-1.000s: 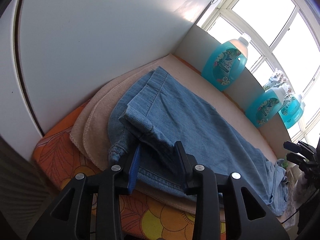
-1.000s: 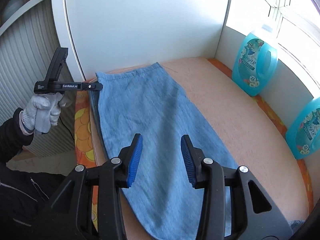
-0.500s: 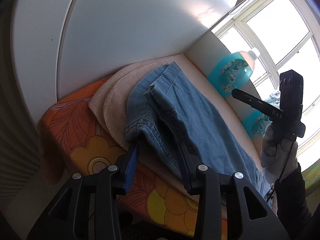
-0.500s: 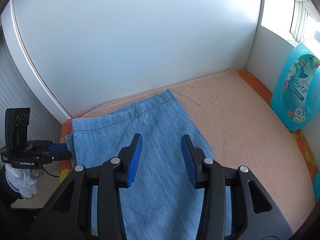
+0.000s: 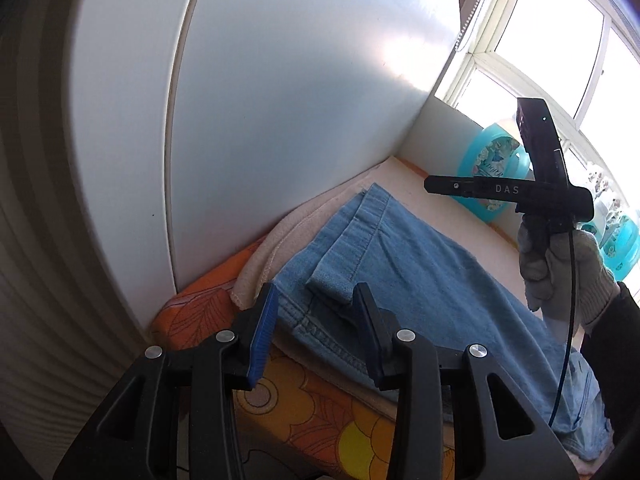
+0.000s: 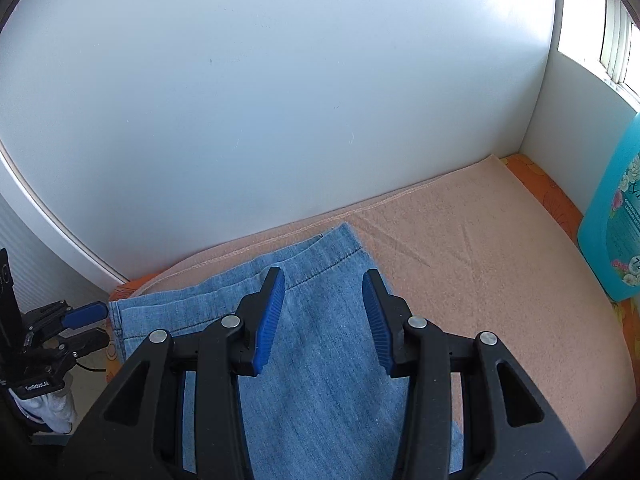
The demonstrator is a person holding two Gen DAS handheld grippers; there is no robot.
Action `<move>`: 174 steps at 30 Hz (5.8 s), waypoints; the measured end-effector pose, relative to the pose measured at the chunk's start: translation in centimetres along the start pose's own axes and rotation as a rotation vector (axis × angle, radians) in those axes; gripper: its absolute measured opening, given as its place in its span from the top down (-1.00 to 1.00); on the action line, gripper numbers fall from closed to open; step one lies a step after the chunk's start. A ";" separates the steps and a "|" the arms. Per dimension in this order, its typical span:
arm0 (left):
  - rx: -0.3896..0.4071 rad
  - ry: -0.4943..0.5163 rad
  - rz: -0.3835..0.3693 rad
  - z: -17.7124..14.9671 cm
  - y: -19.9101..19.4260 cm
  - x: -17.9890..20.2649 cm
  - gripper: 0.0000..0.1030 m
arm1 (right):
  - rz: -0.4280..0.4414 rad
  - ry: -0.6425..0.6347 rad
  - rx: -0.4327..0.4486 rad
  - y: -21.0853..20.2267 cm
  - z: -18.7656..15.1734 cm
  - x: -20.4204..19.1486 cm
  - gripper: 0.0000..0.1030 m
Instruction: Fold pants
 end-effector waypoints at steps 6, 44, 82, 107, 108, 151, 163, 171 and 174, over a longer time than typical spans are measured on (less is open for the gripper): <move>-0.037 0.041 0.001 0.3 1.3 1.1 0.28 | 0.027 0.031 -0.033 3.1 1.7 1.1 0.18; -0.048 -0.024 -0.109 -1.0 4.7 0.7 0.78 | -0.049 0.002 0.035 3.3 4.2 1.8 0.83; -0.005 0.077 -0.071 0.0 2.0 -0.7 0.68 | -0.119 0.229 0.161 -6.7 -4.6 0.8 -0.01; -0.141 0.474 -0.377 -6.1 0.9 15.9 0.20 | -0.424 0.717 0.350 -28.3 -35.4 6.6 -0.54; -0.151 0.494 -0.389 -6.5 1.1 16.8 0.20 | -0.433 0.741 0.352 -28.9 -36.6 7.0 -0.54; -0.558 0.975 -0.570 -21.2 7.4 34.3 0.01 | -0.644 1.552 -0.031 -29.3 -58.9 42.9 -0.54; -0.516 1.026 -0.538 -21.5 7.6 34.4 0.09 | -0.561 1.575 -0.013 -29.7 -60.9 41.6 0.74; -0.550 0.931 -0.563 -20.4 8.5 33.7 0.74 | -0.493 1.557 0.233 -36.2 -62.2 36.8 0.81; -0.528 0.961 -0.552 -20.7 7.9 33.5 0.76 | -0.503 1.535 0.321 -39.1 -63.3 33.5 0.82</move>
Point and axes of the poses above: each gripper's, at about its wrist camera, not at the fingertips, and y roughly the way its jaws point, x to its right, z to its top, the point moved 9 cm from there along y, roughly the way its jaws point, and after that the axes turned 13 degrees about -x, right-handed, at the moved point
